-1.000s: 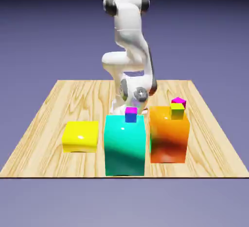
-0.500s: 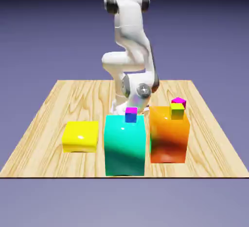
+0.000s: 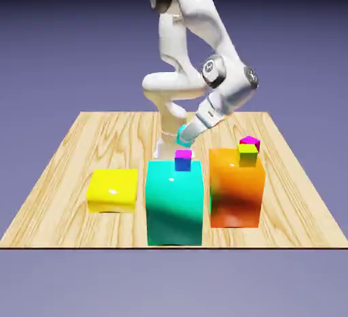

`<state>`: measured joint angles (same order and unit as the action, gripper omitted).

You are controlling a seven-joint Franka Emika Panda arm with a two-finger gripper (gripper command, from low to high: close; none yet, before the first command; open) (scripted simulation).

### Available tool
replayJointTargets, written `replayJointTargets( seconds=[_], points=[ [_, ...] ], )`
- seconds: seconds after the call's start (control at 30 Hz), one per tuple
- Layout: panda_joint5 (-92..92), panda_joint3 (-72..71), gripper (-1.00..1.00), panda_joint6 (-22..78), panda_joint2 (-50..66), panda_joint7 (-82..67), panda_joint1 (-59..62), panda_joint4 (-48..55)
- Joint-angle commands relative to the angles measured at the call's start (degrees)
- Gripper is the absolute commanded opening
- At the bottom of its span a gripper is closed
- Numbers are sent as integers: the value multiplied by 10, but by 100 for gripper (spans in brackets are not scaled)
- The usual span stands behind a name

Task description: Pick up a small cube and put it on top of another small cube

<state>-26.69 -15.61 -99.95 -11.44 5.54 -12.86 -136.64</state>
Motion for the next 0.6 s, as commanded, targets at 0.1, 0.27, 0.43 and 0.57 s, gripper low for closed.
replayJointTargets(
  seconds=[0.1, 0.27, 0.43, 0.57],
  points=[
    [7, -5, -100, -8, 43, -79, -83, 82],
    [-11, -8, -100, -13, 56, -138, -133, 123],
    [-31, 4, 100, -80, 68, -121, -122, 68],
    [-4, -12, 100, 12, 52, -144, -137, 144]
  ],
)
